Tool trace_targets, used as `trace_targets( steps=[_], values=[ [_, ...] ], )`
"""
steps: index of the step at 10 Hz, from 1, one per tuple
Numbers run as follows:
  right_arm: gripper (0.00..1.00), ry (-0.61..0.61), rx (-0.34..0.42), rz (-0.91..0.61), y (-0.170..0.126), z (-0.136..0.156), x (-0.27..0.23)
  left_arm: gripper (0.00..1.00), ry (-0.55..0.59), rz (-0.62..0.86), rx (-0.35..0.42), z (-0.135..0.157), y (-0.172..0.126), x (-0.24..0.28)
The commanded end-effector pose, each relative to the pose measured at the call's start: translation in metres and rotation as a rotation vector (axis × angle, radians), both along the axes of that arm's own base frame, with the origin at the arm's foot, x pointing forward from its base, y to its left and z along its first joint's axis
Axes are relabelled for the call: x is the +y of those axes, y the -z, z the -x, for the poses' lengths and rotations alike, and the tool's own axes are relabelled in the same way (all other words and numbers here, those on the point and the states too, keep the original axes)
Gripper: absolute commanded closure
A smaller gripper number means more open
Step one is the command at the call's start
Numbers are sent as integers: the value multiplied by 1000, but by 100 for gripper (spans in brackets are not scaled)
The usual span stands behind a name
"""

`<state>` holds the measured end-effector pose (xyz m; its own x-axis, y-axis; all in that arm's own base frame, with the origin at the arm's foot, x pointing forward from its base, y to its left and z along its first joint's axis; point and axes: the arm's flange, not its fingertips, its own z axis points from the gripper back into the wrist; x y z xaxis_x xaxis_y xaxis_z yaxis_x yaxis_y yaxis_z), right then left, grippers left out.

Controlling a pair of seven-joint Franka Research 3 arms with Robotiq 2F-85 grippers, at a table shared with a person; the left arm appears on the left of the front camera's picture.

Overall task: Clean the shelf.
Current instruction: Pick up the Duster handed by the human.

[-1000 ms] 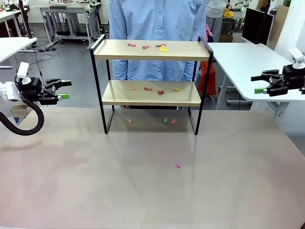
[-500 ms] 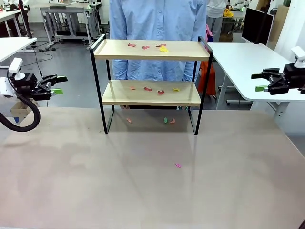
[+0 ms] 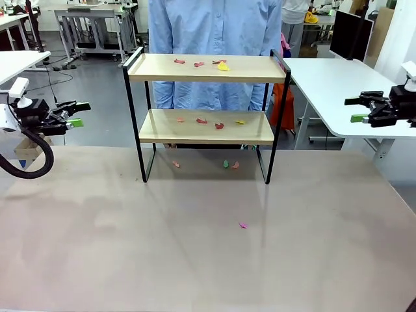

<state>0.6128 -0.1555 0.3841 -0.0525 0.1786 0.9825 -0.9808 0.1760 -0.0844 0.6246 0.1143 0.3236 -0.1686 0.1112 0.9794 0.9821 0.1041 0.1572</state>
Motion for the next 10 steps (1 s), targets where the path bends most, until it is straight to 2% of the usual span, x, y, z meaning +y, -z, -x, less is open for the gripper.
trace_targets(
  steps=[1, 3, 4, 10],
  values=[
    [0, 6, -31, -32, -3, -2, 1, 0, 36, 26, 32, -1, -6, 4],
    [0, -13, -3, -11, -4, -1, 0, 0, 41, 24, 36, 0, -9, 3],
    [0, 4, -3, -7, -1, -1, 0, 0, 18, 15, 18, 2, -2, -1],
    [0, 4, -3, -7, -1, -1, 0, 0, 18, 15, 18, 2, -2, -1]
  ],
)
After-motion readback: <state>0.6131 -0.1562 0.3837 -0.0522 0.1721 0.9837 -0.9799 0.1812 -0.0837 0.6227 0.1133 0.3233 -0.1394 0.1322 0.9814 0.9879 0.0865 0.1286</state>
